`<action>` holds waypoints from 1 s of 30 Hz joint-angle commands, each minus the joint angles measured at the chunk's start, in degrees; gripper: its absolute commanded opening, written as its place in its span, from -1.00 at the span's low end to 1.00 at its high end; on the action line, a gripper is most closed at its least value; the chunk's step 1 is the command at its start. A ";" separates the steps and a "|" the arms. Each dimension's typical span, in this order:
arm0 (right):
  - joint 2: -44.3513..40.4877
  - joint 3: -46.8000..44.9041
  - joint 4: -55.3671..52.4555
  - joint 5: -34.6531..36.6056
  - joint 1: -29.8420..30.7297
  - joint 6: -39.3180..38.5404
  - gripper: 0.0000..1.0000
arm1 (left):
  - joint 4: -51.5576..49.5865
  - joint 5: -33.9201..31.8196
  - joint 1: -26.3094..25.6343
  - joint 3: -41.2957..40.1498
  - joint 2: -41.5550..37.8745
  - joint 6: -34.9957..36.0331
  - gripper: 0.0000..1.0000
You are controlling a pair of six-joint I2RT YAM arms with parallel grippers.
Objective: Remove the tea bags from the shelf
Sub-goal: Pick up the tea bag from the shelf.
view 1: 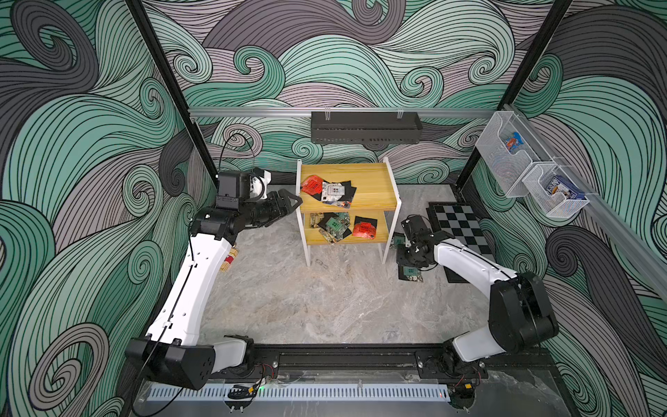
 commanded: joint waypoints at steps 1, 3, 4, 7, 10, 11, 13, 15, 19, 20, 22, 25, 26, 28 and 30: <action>-4.08 -0.65 -1.06 -0.69 -0.36 -1.64 -0.26 | -1.80 -1.14 0.45 0.95 -1.29 1.19 0.51; -6.59 -0.51 -1.76 -0.29 -0.31 -2.27 -0.20 | -2.01 -1.13 0.45 1.40 -1.15 1.07 0.49; -7.50 -0.32 -2.11 -0.15 -0.36 -2.61 -0.20 | -2.02 -1.04 0.45 1.66 -1.12 1.05 0.48; -10.60 0.76 -3.97 0.33 -0.34 -3.79 -0.17 | -2.36 -0.95 0.45 2.50 -0.84 0.91 0.46; -13.67 2.54 -5.95 0.57 -0.35 -5.06 -0.11 | -2.72 -1.04 0.45 3.35 -0.72 0.91 0.44; -14.77 3.19 -6.57 0.58 -0.36 -5.59 -0.09 | -2.89 -1.12 0.45 3.57 -0.75 0.94 0.43; -16.69 4.98 -7.78 0.60 -0.25 -6.72 -0.05 | -3.12 -1.46 0.45 4.04 -0.74 0.87 0.42; -18.55 7.03 -8.94 0.69 -0.05 -8.14 -0.03 | -3.33 -1.61 0.45 4.71 -0.49 0.70 0.41; -20.46 11.97 -11.05 0.93 1.01 -10.76 0.01 | -3.38 -1.90 0.46 5.79 0.02 0.02 0.38; -20.59 13.33 -11.67 0.95 1.41 -11.30 0.01 | -3.38 -2.08 0.45 6.13 0.19 -0.17 0.37; -20.74 16.06 -12.42 0.95 2.21 -12.21 0.01 | -3.19 -2.40 0.45 6.59 0.37 -0.47 0.35; -21.03 19.84 -12.96 0.99 4.26 -14.18 0.06 | -3.16 -2.79 0.45 7.26 0.72 -0.57 0.34; -20.94 21.36 -13.14 1.21 5.08 -14.79 0.07 | -3.16 -2.75 0.45 7.61 0.87 -0.61 0.33; -20.32 24.15 -13.45 0.93 6.48 -15.75 0.10 | -3.17 -2.72 0.49 8.39 1.35 -0.62 0.33; -19.54 27.21 -13.79 0.07 7.31 -16.41 0.12 | -3.22 -2.71 0.36 9.34 1.76 -0.58 0.33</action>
